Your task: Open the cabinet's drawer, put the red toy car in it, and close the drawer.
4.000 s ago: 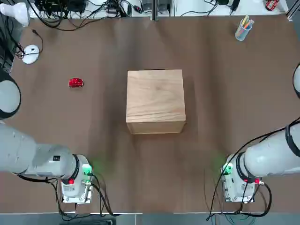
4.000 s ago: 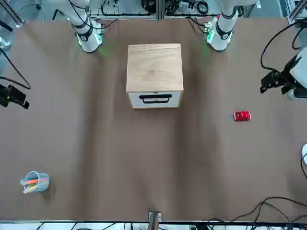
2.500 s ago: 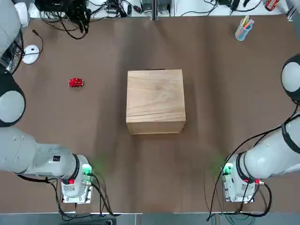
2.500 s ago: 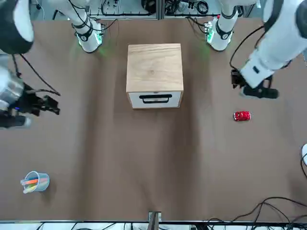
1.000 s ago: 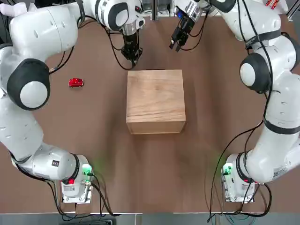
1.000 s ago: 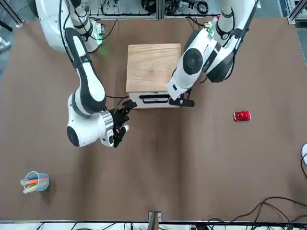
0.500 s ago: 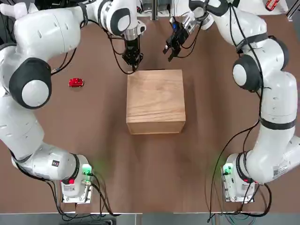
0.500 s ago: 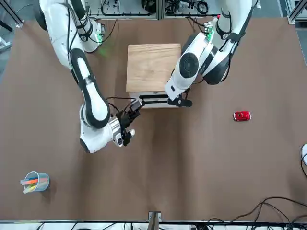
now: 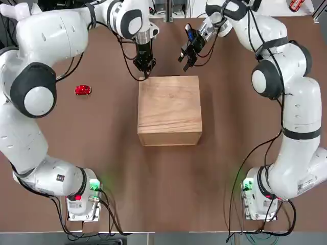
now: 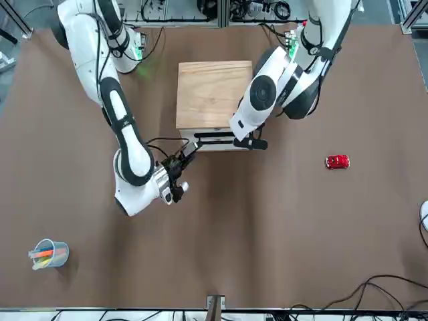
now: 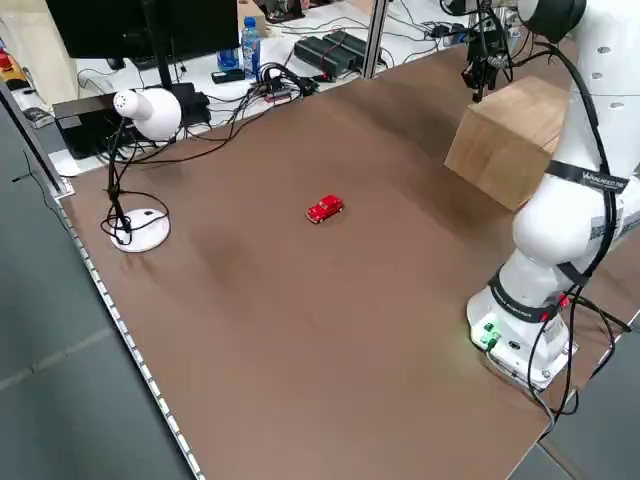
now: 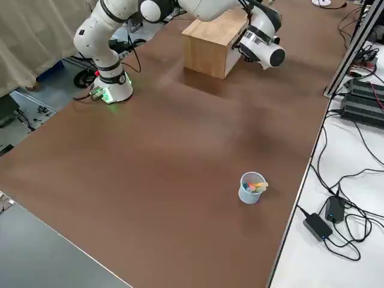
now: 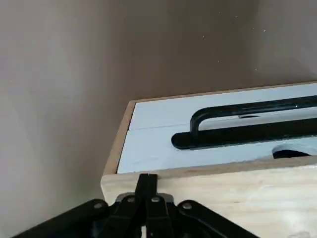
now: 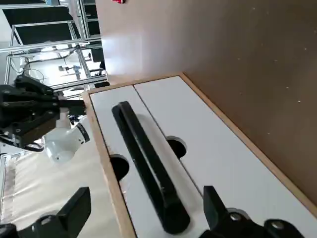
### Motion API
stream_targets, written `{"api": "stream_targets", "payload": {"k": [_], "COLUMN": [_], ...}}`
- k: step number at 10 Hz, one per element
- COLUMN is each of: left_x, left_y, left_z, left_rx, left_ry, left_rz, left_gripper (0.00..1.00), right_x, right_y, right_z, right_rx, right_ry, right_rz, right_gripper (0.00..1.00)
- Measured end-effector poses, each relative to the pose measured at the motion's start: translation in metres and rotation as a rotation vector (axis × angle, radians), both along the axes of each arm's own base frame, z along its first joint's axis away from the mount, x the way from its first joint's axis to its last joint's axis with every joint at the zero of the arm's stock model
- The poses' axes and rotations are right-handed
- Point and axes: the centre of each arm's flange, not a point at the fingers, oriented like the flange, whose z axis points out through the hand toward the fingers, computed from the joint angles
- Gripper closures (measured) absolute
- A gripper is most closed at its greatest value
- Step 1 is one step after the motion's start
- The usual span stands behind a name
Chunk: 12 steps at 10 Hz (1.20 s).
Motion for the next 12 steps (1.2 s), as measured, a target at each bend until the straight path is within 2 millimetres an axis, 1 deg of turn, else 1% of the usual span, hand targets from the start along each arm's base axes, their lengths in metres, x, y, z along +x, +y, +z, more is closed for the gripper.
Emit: {"api": "stream_targets", "payload": {"k": [2, 4, 6, 7, 8, 10, 12], "left_x": [0.000, 0.000, 0.003, 0.009, 0.010, 0.007, 0.009], "left_y": [0.000, -0.001, 0.000, 0.003, 0.004, 0.004, 0.005], "left_z": [0.000, 0.001, 0.003, 0.010, 0.012, 0.011, 0.012], "left_rx": [-0.001, -0.002, -0.001, -0.003, -0.003, 0.009, 0.008], "left_ry": [-0.001, -0.002, -0.015, -0.035, -0.036, -0.020, -0.022], "left_rz": [0.000, 0.000, -0.006, -0.020, -0.037, -0.047, -0.044], "left_gripper": [0.99, 0.99, 0.99, 0.99, 0.99, 0.99, 0.99], "right_x": [-0.004, -0.011, -0.018, -0.022, -0.025, -0.028, -0.031], "right_y": [0.003, 0.011, 0.024, 0.029, 0.034, 0.038, 0.043], "right_z": [-0.016, -0.024, -0.027, -0.027, -0.027, -0.027, -0.028], "right_rx": [0.006, 0.021, 0.044, 0.054, 0.063, 0.068, 0.070], "right_ry": [0.009, 0.003, -0.018, -0.028, -0.036, -0.040, -0.037], "right_rz": [0.013, 0.037, 0.072, 0.087, 0.099, 0.109, 0.118], "right_gripper": [0.00, 0.00, 0.00, 0.00, 0.00, 0.00, 0.00]}}
